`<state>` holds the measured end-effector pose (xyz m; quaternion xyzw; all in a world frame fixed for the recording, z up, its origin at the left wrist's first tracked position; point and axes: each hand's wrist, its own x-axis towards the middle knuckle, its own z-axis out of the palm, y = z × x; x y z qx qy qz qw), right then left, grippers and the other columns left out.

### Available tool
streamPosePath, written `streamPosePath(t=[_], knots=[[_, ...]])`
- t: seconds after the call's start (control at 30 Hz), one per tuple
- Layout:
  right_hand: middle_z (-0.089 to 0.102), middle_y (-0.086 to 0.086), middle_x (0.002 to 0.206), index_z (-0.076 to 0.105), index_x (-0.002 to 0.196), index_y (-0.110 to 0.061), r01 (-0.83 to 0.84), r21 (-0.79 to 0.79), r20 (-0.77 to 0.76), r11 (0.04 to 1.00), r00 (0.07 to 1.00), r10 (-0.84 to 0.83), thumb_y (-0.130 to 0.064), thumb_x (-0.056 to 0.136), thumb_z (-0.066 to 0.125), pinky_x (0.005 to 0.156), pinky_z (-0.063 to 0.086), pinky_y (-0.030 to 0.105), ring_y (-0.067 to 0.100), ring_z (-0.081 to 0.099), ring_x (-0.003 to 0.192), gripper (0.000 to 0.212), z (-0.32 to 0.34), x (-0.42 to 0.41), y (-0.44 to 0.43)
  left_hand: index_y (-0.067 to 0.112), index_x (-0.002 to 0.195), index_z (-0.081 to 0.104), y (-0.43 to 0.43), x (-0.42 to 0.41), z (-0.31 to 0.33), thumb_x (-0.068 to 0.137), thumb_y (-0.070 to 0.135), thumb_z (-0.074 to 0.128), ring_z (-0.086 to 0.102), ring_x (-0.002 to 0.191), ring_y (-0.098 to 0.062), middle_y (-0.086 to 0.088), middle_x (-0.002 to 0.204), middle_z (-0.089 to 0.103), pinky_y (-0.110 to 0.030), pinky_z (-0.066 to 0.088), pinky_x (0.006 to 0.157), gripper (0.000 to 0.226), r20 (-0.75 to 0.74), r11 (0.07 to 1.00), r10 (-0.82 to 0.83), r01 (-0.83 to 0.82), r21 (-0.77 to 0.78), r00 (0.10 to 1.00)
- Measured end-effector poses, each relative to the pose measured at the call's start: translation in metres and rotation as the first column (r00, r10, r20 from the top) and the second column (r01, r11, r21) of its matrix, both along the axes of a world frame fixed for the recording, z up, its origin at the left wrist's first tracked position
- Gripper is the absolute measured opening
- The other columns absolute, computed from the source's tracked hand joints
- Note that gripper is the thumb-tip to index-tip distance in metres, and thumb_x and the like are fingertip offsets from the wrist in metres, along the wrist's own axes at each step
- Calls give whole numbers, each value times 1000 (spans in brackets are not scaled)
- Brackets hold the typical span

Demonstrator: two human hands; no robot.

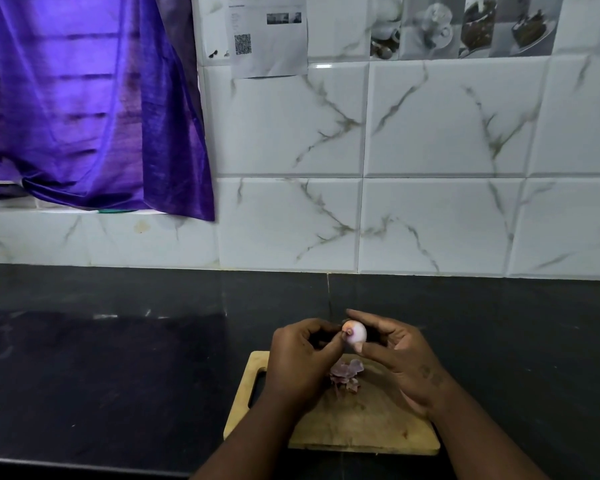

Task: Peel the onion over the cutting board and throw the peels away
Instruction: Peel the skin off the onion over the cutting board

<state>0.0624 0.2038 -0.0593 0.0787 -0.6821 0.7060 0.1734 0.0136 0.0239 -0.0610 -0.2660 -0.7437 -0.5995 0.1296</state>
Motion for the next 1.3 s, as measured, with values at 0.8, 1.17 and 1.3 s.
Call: streamPosePath(t=[0.8,1.17,1.3], knots=[[80,9,108,75,109,-8,62,87,-52,994,997,-57,13,74,83,85,63,31,23,76,105,42,3,5,-5,28,89,81,1,-4,-3,90,20,82,72,76,-8,10,80,76,-34,63,66,8,-53,994,85,-89,-68,995],[77,17,120,70,122,-6,-63,-104,-89,993,995,54,0,76,75,89,63,35,30,74,113,47,6,5,-3,28,94,70,6,-5,-5,95,26,68,66,77,-12,5,85,70,-35,57,68,3,-48,903,130,-139,-407,990],[76,17,122,67,123,-7,-73,-134,-34,988,997,69,8,87,69,86,64,41,36,73,114,40,3,3,-3,28,92,73,5,-4,-5,95,23,66,66,75,-10,9,82,71,-39,58,67,9,-82,933,150,-169,-318,985]])
